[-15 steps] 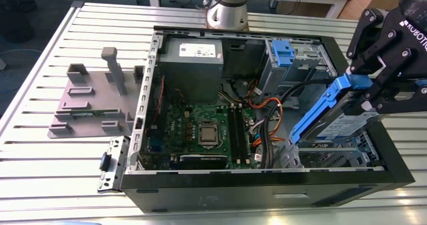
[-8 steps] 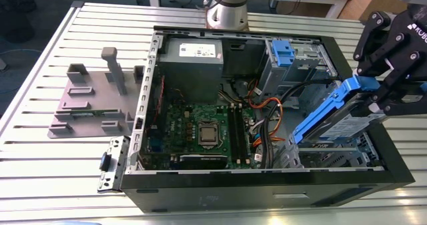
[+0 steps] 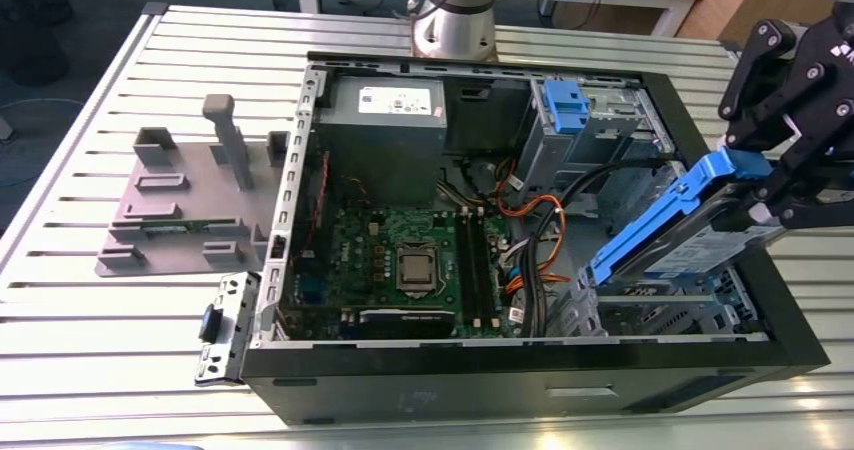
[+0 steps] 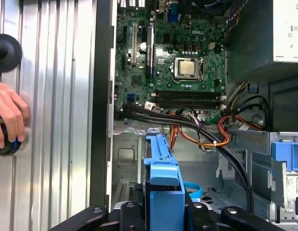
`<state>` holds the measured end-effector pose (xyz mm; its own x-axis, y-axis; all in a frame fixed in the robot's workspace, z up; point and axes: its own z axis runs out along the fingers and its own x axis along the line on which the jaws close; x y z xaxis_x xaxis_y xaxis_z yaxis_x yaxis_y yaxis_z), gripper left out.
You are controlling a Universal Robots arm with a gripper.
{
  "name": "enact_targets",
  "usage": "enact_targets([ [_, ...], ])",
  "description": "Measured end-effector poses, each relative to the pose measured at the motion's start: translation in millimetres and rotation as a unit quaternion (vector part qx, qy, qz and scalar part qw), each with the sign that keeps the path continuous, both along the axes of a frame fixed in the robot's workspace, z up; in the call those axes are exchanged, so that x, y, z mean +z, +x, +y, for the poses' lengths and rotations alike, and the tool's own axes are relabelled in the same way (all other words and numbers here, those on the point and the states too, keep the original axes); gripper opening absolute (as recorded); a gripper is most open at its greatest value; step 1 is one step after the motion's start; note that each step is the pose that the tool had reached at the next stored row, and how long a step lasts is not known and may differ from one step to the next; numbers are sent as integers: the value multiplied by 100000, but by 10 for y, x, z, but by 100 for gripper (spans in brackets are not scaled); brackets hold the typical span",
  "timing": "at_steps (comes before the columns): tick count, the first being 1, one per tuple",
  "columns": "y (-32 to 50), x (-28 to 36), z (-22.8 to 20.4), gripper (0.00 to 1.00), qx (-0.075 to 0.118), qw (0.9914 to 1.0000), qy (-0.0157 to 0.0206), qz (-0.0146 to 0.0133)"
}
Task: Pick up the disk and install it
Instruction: 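Insert the second disk wire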
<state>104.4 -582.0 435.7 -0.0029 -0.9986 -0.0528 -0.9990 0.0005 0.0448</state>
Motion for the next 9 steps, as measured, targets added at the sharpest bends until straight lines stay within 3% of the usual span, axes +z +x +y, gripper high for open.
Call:
enact_targets([
  [9, 7, -45, 0, 37, -1905, 99982, -47, 2],
])
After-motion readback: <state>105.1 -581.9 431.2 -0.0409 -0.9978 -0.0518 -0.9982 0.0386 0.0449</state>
